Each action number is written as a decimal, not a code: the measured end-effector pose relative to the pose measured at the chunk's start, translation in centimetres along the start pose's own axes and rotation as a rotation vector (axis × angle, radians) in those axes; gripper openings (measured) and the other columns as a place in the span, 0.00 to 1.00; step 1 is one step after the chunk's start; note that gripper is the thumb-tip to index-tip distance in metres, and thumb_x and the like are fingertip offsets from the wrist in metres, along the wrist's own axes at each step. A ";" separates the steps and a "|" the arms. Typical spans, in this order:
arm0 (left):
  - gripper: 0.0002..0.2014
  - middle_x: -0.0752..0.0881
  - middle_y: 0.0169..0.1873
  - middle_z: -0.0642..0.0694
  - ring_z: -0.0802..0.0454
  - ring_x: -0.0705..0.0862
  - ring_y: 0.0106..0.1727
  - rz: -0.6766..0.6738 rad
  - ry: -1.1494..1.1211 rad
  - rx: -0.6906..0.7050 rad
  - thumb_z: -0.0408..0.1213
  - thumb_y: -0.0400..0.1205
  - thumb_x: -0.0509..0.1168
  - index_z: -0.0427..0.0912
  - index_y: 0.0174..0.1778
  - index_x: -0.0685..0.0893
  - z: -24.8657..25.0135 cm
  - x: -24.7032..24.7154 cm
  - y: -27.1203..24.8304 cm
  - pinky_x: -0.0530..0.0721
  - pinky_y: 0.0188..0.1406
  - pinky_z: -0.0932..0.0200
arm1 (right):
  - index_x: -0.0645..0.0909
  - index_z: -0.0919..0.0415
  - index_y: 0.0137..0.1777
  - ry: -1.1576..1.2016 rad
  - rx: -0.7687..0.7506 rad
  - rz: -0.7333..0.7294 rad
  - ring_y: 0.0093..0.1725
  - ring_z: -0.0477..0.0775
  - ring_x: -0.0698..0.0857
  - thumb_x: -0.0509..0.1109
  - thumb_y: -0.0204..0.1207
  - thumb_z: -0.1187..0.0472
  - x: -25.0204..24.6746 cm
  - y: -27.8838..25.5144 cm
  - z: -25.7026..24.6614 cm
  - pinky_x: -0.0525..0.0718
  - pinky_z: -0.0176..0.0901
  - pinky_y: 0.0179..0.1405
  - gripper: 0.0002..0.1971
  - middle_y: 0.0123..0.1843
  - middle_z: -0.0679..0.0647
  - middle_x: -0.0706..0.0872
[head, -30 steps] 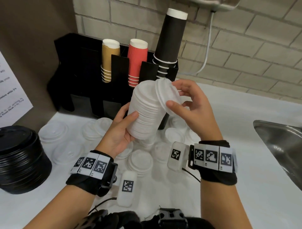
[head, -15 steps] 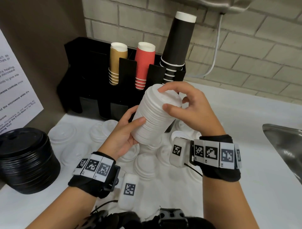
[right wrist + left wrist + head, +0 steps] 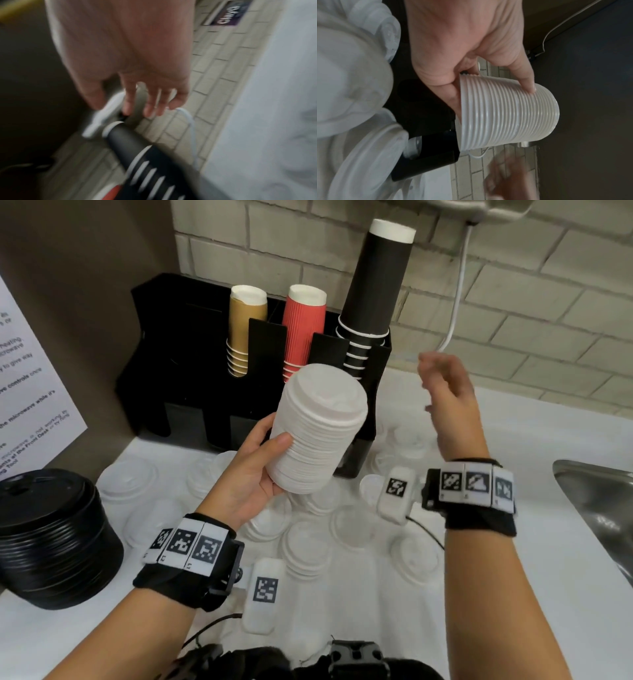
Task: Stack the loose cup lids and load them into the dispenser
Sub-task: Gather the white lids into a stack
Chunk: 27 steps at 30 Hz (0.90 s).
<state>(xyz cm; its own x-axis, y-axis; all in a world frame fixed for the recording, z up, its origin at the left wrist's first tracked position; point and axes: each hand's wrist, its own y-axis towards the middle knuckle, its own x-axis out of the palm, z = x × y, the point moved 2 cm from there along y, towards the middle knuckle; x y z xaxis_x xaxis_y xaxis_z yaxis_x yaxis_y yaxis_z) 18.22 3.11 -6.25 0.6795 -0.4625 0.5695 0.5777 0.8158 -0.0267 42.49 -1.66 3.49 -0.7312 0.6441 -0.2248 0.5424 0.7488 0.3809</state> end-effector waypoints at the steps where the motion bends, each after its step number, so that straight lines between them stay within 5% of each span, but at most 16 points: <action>1: 0.50 0.86 0.66 0.48 0.46 0.85 0.67 -0.001 -0.007 0.012 0.55 0.54 0.86 0.52 0.73 0.76 0.3 -0.2 0.1 0.90 0.48 0.47 | 0.80 0.50 0.55 -0.094 0.134 0.061 0.49 0.42 0.81 0.67 0.80 0.54 -0.6 1.4 2.0 0.76 0.33 0.44 0.06 0.57 0.46 0.85; 3: 0.49 0.85 0.67 0.47 0.45 0.84 0.68 0.004 -0.018 0.024 0.55 0.54 0.86 0.52 0.72 0.77 0.7 -0.5 0.2 0.90 0.49 0.46 | 0.80 0.51 0.59 -0.507 0.411 -0.064 0.57 0.55 0.80 0.64 0.81 0.53 -1.5 3.8 6.3 0.78 0.42 0.49 0.09 0.67 0.60 0.81; 4: 0.49 0.85 0.67 0.46 0.45 0.84 0.68 0.007 -0.020 0.025 0.55 0.54 0.86 0.53 0.72 0.77 0.8 -0.7 0.3 0.90 0.50 0.45 | 0.79 0.49 0.64 -0.760 0.518 -0.206 0.65 0.61 0.77 0.63 0.82 0.52 -1.7 4.5 8.4 0.78 0.48 0.60 0.13 0.72 0.62 0.76; 7: 0.49 0.85 0.67 0.47 0.45 0.84 0.68 0.020 -0.014 0.027 0.56 0.53 0.87 0.53 0.72 0.77 0.9 -1.0 0.5 0.90 0.52 0.44 | 0.71 0.42 0.76 -1.175 0.620 -0.491 0.76 0.70 0.64 0.63 0.81 0.49 -1.5 4.8 12.2 0.66 0.54 0.73 0.22 0.79 0.62 0.65; 11: 0.48 0.85 0.67 0.47 0.44 0.84 0.68 0.028 0.010 0.029 0.56 0.54 0.86 0.53 0.71 0.77 0.9 -1.1 0.5 0.90 0.50 0.46 | 0.66 0.43 0.78 -1.287 0.628 -0.557 0.77 0.70 0.61 0.64 0.79 0.47 -1.3 5.0 14.6 0.68 0.56 0.71 0.27 0.78 0.61 0.63; 15: 0.52 0.82 0.71 0.44 0.43 0.82 0.70 0.032 0.031 0.032 0.56 0.55 0.86 0.50 0.76 0.73 0.9 -0.8 0.6 0.88 0.58 0.43 | 0.75 0.57 0.65 -1.347 0.589 -0.590 0.74 0.70 0.64 0.67 0.75 0.42 -1.0 5.7 15.5 0.70 0.58 0.61 0.25 0.75 0.65 0.69; 19: 0.48 0.82 0.70 0.44 0.42 0.82 0.71 0.034 0.047 0.028 0.53 0.59 0.84 0.50 0.76 0.74 0.8 -0.5 0.8 0.87 0.58 0.41 | 0.78 0.61 0.68 -1.317 0.552 -0.612 0.70 0.66 0.77 0.68 0.71 0.33 -0.9 6.1 16.4 0.75 0.53 0.64 0.36 0.70 0.63 0.79; 22: 0.47 0.83 0.70 0.45 0.43 0.82 0.70 0.031 0.056 0.027 0.54 0.59 0.84 0.51 0.75 0.75 0.7 -0.4 0.7 0.88 0.56 0.43 | 0.79 0.66 0.67 -1.254 0.530 -0.623 0.63 0.64 0.82 0.71 0.73 0.39 -0.8 6.0 16.9 0.76 0.46 0.51 0.33 0.64 0.62 0.84; 27: 0.53 0.81 0.72 0.44 0.43 0.81 0.71 0.031 0.059 0.030 0.56 0.55 0.85 0.50 0.78 0.72 0.6 0.0 0.4 0.86 0.59 0.41 | 0.71 0.60 0.69 -1.050 0.511 -0.455 0.56 0.64 0.80 0.73 0.72 0.49 -1.8 6.1 15.4 0.74 0.48 0.46 0.29 0.63 0.63 0.81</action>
<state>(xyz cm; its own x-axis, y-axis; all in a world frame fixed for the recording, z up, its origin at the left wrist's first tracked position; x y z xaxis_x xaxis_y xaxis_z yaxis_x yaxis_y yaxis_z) 18.13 3.65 -5.74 0.7230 -0.4553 0.5196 0.5425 0.8399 -0.0188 53.44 4.16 -7.59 -0.3393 -0.0512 -0.9393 0.5974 0.7596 -0.2572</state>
